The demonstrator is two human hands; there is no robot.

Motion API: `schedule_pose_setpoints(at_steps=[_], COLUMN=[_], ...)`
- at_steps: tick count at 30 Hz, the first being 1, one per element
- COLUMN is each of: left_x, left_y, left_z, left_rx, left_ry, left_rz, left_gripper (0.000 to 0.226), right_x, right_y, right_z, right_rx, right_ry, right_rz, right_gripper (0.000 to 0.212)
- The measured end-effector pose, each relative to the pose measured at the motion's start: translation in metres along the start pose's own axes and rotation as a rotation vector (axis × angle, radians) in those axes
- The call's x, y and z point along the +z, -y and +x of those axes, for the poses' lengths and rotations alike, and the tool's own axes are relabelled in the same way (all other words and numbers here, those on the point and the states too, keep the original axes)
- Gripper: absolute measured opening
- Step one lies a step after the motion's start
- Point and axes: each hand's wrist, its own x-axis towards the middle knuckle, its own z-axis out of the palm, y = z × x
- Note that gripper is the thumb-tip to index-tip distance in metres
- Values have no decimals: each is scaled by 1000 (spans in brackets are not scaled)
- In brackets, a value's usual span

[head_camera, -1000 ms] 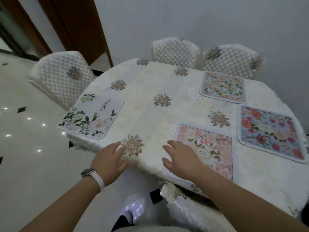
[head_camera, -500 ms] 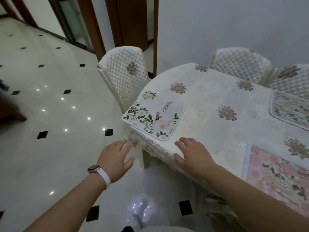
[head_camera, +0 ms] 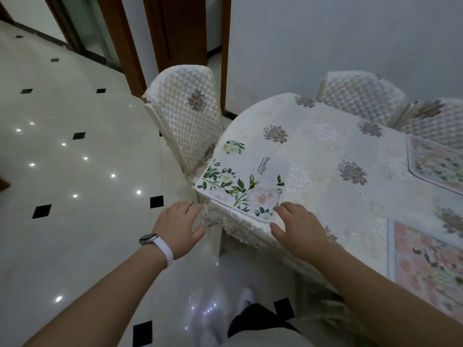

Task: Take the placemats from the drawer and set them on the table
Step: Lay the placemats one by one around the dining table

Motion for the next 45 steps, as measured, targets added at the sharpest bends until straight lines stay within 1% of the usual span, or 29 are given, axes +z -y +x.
schedule_pose_setpoints(at_steps=[4, 9, 13, 15, 19, 22, 26, 30, 32, 35, 39, 41, 43, 45], left_x=[13, 27, 30, 31, 35, 41, 51, 60, 64, 69, 71, 70, 68, 66], left_y=[9, 30, 46, 52, 51, 46, 43, 45, 46, 46, 48, 53, 58, 60], left_z=[29, 75, 116, 139, 179, 202, 225, 247, 257, 268, 280, 285, 288, 289], left_rx=[-23, -66, -102, -124, -248, -362, -570, -724, -737, -740, -739, -741, -742, -749], left_ry=[58, 151, 205, 258, 312, 343, 371, 388, 397, 404, 364, 356, 399, 446], left_rz=[-45, 2, 7, -20, -184, -369, -613, -743, -775, -781, -787, -822, -887, -960], left_gripper=[63, 63, 73, 69, 51, 49, 48, 49, 46, 35, 22, 21, 21, 19], right_x=[12, 36, 51, 56, 61, 62, 64, 74, 75, 72, 70, 70, 72, 75], right_y=[-9, -25, -41, -51, -63, -70, -71, -72, -71, -66, -62, -62, -61, -57], right_z=[24, 71, 114, 133, 156, 164, 168, 172, 175, 181, 189, 192, 193, 193], right_rx=[48, 64, 131, 187, 363, 488, 691, 804, 844, 943, 1048, 1091, 1112, 1119], right_ry=[44, 103, 142, 162, 178, 201, 216, 211, 187, 129, 73, 96, 106, 80], right_rz=[10, 31, 109, 176, 360, 456, 622, 741, 801, 940, 1072, 1156, 1218, 1232], right_gripper=[48, 48, 47, 45, 48, 51, 56, 56, 56, 55, 59, 50, 37, 32])
